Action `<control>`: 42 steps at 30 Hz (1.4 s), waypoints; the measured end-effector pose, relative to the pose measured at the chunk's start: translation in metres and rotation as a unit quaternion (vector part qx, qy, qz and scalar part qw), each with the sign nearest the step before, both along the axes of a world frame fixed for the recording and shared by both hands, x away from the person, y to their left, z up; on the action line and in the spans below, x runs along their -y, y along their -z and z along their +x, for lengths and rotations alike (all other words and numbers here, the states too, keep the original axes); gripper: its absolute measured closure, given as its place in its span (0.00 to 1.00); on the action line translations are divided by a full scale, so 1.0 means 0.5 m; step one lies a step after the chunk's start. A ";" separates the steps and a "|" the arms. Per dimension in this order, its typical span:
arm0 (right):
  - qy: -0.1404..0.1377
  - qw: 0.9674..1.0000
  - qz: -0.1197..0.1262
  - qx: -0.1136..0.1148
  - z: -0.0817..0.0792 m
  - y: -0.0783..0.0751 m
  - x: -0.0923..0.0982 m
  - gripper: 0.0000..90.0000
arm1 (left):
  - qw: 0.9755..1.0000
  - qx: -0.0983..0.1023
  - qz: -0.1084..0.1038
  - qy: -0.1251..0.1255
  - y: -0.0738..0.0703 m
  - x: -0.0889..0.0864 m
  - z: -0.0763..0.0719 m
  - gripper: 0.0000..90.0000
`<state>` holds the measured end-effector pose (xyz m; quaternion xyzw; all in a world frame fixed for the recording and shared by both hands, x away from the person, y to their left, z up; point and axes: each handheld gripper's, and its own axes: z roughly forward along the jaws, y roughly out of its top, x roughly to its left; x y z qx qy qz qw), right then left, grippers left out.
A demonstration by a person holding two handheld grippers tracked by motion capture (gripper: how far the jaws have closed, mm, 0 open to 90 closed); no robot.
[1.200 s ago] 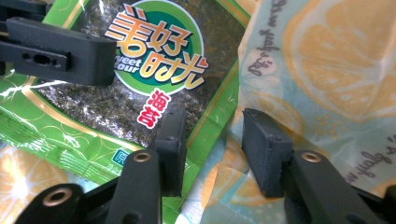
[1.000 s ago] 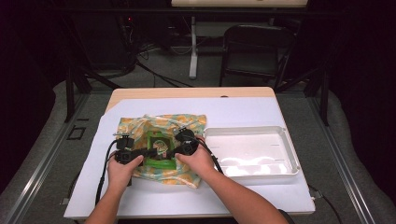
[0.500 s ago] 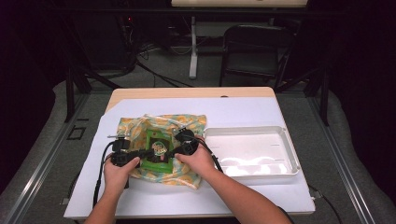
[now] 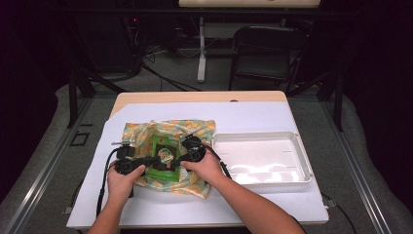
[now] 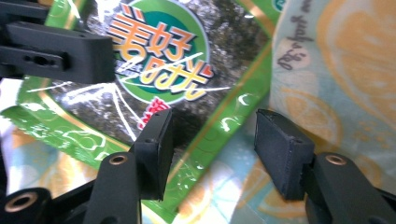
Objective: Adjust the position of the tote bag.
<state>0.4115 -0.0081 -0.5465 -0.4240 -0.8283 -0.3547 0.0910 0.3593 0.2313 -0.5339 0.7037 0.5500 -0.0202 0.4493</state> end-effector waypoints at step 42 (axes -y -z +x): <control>0.010 0.998 0.030 0.055 -0.003 -0.026 -0.006 0.56 | 1.000 0.008 0.008 0.000 -0.041 -0.018 -0.010 0.80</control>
